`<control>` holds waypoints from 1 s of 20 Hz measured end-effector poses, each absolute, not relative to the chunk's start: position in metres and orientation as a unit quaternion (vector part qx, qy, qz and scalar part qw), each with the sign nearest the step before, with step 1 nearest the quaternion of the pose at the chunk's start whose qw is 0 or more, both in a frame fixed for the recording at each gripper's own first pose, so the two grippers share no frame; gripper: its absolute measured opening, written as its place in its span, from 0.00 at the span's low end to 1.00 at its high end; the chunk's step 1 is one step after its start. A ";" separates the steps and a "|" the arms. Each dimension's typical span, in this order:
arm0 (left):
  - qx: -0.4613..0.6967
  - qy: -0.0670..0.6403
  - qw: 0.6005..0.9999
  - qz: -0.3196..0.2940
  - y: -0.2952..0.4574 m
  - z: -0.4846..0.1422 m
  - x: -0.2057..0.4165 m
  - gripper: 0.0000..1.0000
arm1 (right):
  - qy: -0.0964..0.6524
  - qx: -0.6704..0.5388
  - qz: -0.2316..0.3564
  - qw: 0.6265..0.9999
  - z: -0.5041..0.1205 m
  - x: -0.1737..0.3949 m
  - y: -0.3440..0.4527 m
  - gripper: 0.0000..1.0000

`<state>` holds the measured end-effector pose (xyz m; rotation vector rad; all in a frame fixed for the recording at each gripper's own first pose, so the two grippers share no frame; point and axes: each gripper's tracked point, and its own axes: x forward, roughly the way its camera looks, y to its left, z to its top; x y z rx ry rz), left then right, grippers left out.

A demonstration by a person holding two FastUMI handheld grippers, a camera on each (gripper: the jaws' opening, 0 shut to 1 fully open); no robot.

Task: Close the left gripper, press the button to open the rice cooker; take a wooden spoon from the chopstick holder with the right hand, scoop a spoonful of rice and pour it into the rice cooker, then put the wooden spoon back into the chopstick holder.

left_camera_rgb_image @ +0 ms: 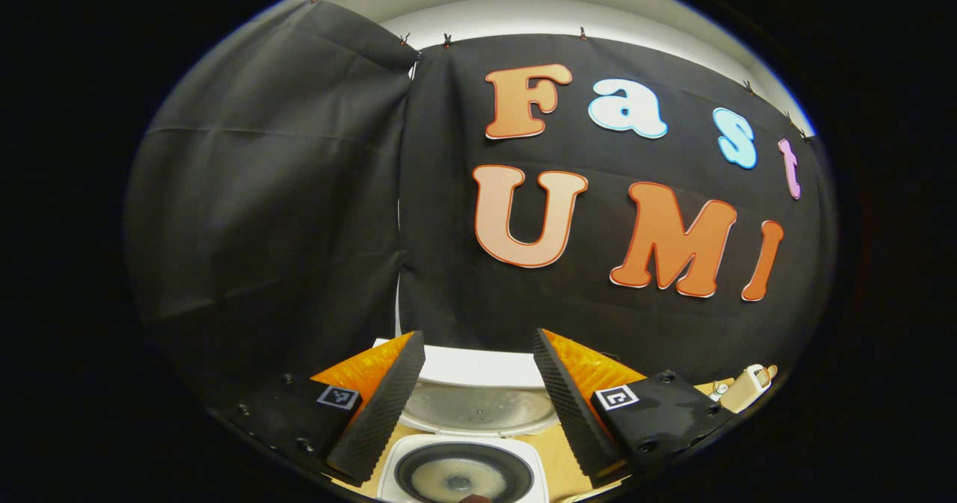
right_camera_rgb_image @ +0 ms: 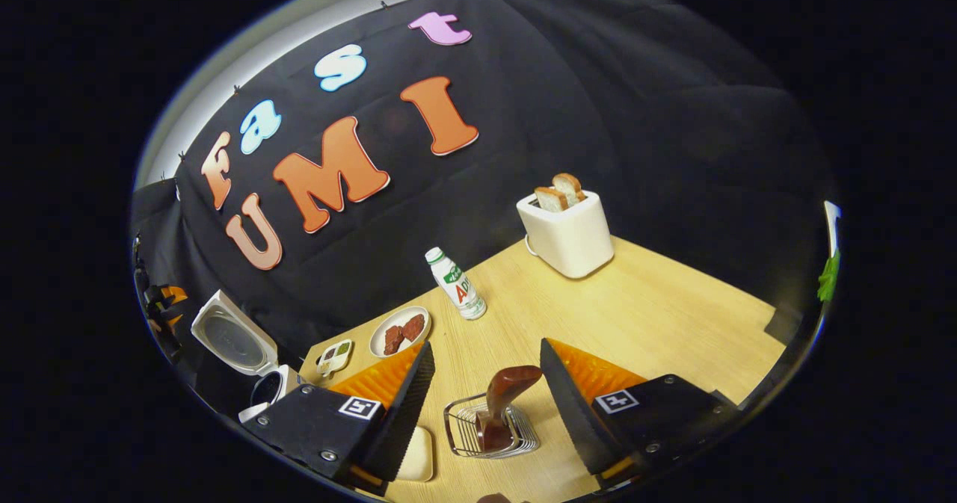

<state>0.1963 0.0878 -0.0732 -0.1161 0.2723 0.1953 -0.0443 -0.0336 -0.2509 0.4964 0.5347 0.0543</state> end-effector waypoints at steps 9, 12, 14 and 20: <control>-0.032 0.264 0.959 0.102 0.108 -0.145 0.273 0.99 | 0.199 0.178 0.007 0.964 -0.173 -0.060 -0.058 0.93; -0.003 0.275 0.958 0.083 0.102 -0.149 0.272 0.98 | 0.193 0.170 0.011 0.966 -0.163 -0.057 -0.057 0.93; -0.008 0.283 0.956 0.082 0.100 -0.148 0.261 0.98 | 0.188 0.165 0.019 0.968 -0.159 -0.050 -0.053 0.93; -0.033 0.334 0.941 0.039 0.086 -0.176 0.167 0.99 | 0.207 0.193 0.061 0.957 -0.174 -0.030 -0.030 0.93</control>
